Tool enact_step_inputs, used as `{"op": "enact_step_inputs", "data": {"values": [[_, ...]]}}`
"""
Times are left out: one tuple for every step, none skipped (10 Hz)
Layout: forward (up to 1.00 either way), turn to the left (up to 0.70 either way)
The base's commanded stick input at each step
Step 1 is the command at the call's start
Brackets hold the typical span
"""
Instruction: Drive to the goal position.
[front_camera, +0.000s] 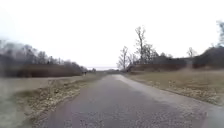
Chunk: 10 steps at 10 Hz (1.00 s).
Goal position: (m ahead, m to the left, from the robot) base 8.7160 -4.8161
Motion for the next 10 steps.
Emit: {"op": "enact_step_inputs", "data": {"values": [[1.00,0.00],[1.00,0.00],[1.00,0.00],[1.00,0.00],[1.00,0.00],[1.00,0.00],[1.00,0.00],[1.00,0.00],[1.00,0.00],[1.00,0.00]]}}
